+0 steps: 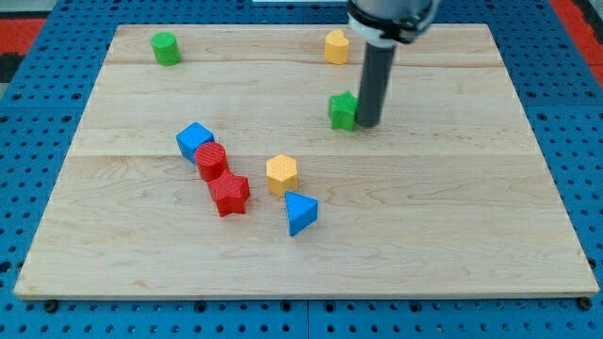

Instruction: Move the green star parallel to the bottom right of the yellow heart

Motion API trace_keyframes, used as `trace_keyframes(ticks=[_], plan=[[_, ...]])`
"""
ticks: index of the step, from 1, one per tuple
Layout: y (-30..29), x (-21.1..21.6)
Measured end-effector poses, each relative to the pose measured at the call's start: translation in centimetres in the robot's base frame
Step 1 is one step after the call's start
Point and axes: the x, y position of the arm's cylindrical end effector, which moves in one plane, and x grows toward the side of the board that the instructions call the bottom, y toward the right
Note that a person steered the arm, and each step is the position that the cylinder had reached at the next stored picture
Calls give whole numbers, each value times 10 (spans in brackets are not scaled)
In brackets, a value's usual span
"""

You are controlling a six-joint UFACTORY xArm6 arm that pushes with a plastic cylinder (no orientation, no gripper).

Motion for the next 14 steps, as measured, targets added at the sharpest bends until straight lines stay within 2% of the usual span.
trace_keyframes(ticks=[1, 2, 3, 4, 5, 6, 7, 9, 11, 12, 13, 14], plan=[[-15, 57], [-87, 28], [-54, 6], [2, 6], [16, -9], [17, -35], [-18, -1], [1, -49], [27, -55], [-12, -63], [-10, -71], [33, -76]])
